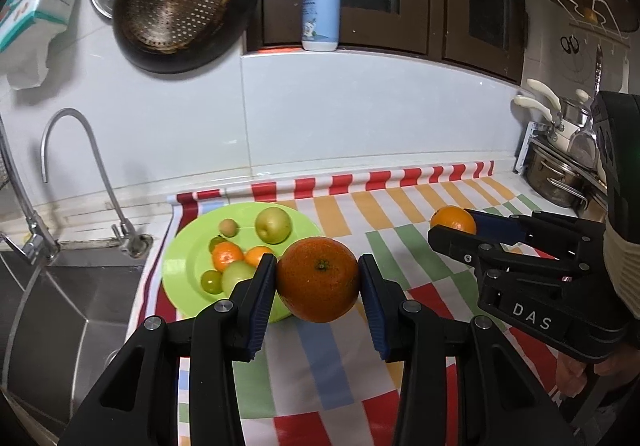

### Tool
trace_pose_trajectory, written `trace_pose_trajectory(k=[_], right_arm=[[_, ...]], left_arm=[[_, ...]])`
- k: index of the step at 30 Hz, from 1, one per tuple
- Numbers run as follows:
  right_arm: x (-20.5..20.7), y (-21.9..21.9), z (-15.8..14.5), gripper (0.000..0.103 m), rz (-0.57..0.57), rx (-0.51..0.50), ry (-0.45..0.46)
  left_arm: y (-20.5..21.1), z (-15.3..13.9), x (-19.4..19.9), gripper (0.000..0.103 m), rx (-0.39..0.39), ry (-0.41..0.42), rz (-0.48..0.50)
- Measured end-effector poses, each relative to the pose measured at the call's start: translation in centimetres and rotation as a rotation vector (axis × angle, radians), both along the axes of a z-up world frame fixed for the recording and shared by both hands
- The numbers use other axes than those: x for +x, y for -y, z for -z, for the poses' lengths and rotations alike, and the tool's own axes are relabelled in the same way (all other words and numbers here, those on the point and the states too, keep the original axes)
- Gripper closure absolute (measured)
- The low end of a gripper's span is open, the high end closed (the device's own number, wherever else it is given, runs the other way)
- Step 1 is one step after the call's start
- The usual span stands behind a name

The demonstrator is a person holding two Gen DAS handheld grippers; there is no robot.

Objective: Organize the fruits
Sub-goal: 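Carry the orange and tangerine in both tools over the plate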

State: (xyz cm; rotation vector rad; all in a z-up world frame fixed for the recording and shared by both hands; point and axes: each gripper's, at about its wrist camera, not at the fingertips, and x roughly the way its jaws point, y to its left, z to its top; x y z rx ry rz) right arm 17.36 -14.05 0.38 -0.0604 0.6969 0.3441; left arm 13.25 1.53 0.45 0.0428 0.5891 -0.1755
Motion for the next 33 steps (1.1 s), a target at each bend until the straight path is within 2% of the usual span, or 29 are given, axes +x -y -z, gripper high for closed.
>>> trace_pose_trajectory(k=[16,33], right_arm=[[1.6,-4.9,0.5,0.07,-0.084,0.005,0.0],[7.9,-10.5,3.6,0.07,-0.192,-0.012,-0.059]], left_arm=[[-4.6,0.7,0.8,0.062,0.006,-0.019,-0.089],[-9.1,4.0,7.2,0.062,0.043,-0.091,-0.131]])
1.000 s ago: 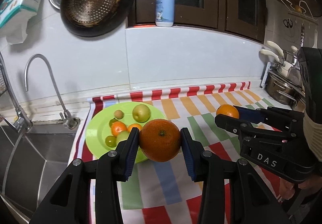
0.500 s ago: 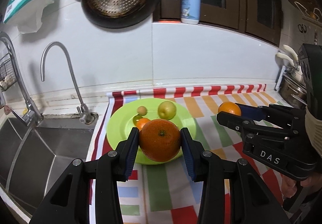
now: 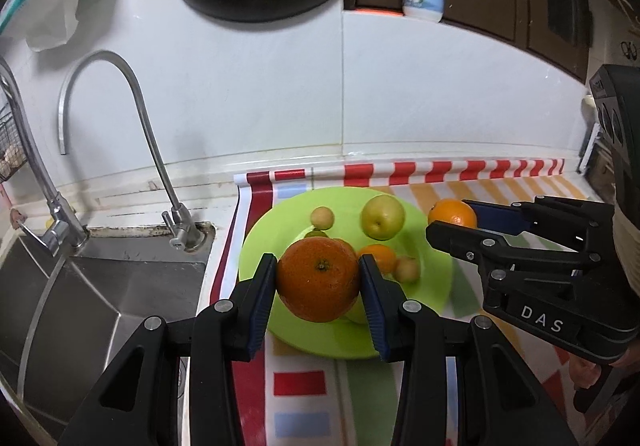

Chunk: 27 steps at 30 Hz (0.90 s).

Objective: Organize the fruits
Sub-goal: 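Carry the orange and tangerine in both tools over the plate, then open both tools to set the orange and tangerine on the plate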

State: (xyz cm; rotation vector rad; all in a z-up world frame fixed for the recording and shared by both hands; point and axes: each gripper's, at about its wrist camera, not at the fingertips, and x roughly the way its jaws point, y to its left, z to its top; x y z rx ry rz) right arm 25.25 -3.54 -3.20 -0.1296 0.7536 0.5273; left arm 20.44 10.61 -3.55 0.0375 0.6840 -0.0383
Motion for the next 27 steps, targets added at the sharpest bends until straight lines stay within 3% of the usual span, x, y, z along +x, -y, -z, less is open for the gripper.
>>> trace_pose_trajectory(k=[17,23,27], right_arm=[[6.1,-3.8,3.7,0.07,-0.052,-0.014,-0.035],[6.3,-3.1,3.4,0.056,-0.028,0.02,-0.028],[5.6,-2.3,2.7,0.056,-0.008,0.023,-0.012]], left_arm=[[-1.9,3.9,6.2,0.061,0.013,-0.034,0.071],[-1.9,3.7,5.9,0.05,0.004,-0.039,0.048],[-1.5,2.6,4.6,0.05,0.012,-0.014,0.024]])
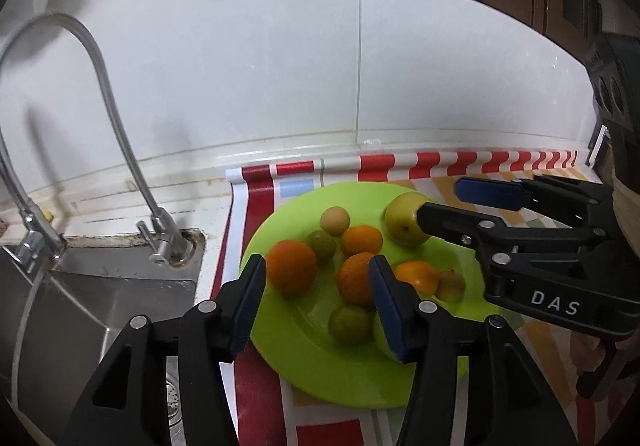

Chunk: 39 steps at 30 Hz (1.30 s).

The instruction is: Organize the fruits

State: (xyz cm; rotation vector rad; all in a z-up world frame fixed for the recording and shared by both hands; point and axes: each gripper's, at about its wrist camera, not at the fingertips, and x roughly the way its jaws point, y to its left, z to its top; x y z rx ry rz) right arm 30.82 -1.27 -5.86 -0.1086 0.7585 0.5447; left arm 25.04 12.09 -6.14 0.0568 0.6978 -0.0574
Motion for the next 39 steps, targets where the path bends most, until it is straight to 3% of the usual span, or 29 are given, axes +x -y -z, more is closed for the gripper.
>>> trace_pose_trajectory(k=[8,12,17,21,25,28,31,39], right_arm=[[-4.2,2.7,-2.6,0.056,0.057,-0.014,0.062],[-6.4,4.3,-4.0,0.044,0.094,0.003,0.087],[-9.7,6.0,-5.8,0.042,0.122,-0.013,0.146],[-12.3,7.0,-7.0,0.036,0.139,-0.018,0.183],[-15.0,8.2,-8.0,0.036,0.167,-0.013,0.201],[-16.7,8.9,-8.5,0.036,0.182,-0.027,0.217],[-18.3,9.8,-8.8,0.029,0.201,-0.037,0.23],[-21.9,12.1,-9.6,0.024,0.266,-0.028,0.226]], left_arm=[[1.3,-2.9,-4.1,0.042,-0.005,0.061,-0.041],[1.8,-4.4,-6.3,0.033,-0.001,0.102,-0.064],[2.8,-6.1,-9.2,0.022,0.017,0.146,-0.074],[3.7,-7.1,-11.1,0.022,0.019,0.111,-0.067],[4.3,-8.1,-13.0,0.021,0.023,0.122,-0.061],[4.7,-8.9,-14.6,0.014,0.026,0.142,-0.062],[5.2,-9.6,-16.0,0.012,0.032,0.156,-0.058],[6.8,-10.5,-19.2,0.005,0.031,0.174,-0.042]])
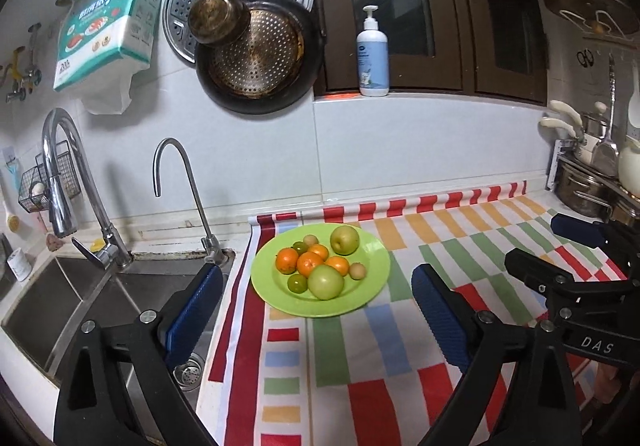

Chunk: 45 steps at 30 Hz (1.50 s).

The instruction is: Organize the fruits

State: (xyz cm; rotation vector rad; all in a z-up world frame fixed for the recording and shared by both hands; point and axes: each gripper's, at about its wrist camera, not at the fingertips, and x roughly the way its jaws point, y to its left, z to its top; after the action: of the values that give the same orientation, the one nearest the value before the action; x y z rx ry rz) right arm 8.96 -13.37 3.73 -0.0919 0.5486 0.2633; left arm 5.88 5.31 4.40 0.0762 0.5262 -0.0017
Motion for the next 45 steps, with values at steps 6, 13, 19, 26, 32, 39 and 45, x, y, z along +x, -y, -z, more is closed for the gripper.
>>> trace_pose_trajectory(k=[6,13,19,26,32,39,45], right_arm=[[-2.2,2.0,-0.5,0.021,0.056,0.023,-0.013],[-4.8,3.2,-0.9,0.017,0.089,0.033,-0.007],[-5.9,3.2,-1.0,0.017,0.083,0.041,-0.012],[-6.7,3.4,-1.1,0.017,0.09,0.041,-0.007],[-7.1,3.7,-1.1,0.017,0.099,0.047,-0.012],[-7.4,3.9,-1.2,0.017,0.104,0.047,-0.01],[-7.4,3.8,-1.3,0.017,0.095,0.046,-0.01]], left_arm=[[1.0,0.1,-2.1,0.001,0.001,0.001,0.035],[1.4,0.2,-4.1,0.0,0.0,-0.009,0.039],[1.3,-0.2,-5.5,0.0,-0.014,-0.006,0.023],[1.5,-0.5,-6.3,0.0,-0.021,0.01,0.033],[1.5,-0.6,-6.7,0.0,-0.016,0.017,0.031],[1.5,-0.7,-7.0,0.0,-0.015,0.02,0.036],[1.4,-0.8,-6.9,0.0,-0.026,0.013,0.038]])
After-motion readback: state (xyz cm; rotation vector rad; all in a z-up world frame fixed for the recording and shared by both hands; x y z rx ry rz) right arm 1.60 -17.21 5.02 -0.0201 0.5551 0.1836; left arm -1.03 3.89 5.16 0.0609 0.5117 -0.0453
